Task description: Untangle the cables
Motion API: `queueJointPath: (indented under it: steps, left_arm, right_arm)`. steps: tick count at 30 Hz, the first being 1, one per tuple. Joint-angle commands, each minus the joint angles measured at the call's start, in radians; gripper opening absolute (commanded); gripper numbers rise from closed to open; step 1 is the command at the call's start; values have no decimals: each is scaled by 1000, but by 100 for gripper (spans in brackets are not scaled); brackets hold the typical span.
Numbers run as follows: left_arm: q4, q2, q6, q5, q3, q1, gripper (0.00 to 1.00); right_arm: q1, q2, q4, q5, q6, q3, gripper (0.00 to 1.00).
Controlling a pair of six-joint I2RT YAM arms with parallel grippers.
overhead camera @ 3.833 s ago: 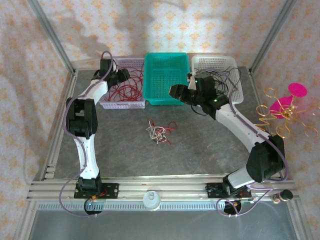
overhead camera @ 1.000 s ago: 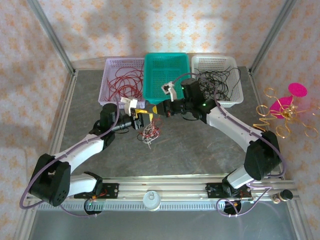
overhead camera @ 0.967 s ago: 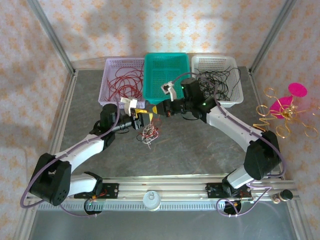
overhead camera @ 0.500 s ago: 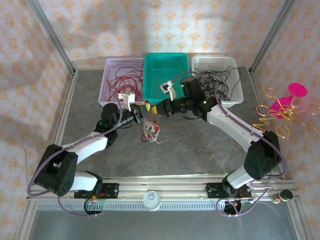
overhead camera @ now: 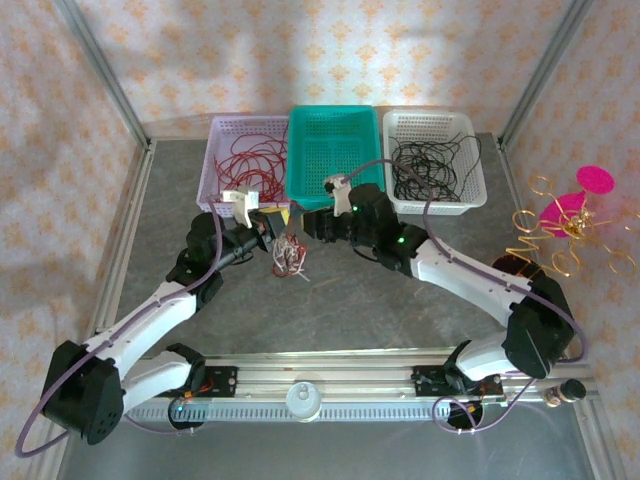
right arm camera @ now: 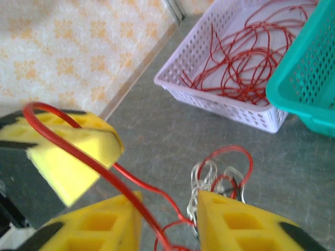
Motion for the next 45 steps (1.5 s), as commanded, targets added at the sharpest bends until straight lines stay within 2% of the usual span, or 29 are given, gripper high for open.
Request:
queueJointPath:
  steps: [1,8,12,22,27,39,45]
  left_arm:
    - [-104,-38,29,-48,62,-16,0]
    - [-223,-107,22,-109,132,-41,0]
    - [-295,-153,26,-139,179,-41,0]
    - [-465,-170,44,-172,395,-42,0]
    - [-519,-143,53,-183,517,-41,0]
    - [-595,-91,50,-200,727,-41,0]
    - [-600,-82,42,-208,797,-41,0]
  right_arm:
    - [30,34,159,194,30,-6,39]
    - [73,154,185,433,97,24,43]
    - [73,189,173,492,118,-16,41]
    - [70,192,210,512,120,-197,30]
    - [67,210,207,524,132,-251,28]
    - [60,187,219,580,162,-402,28]
    - [58,182,217,593,176,-453,34]
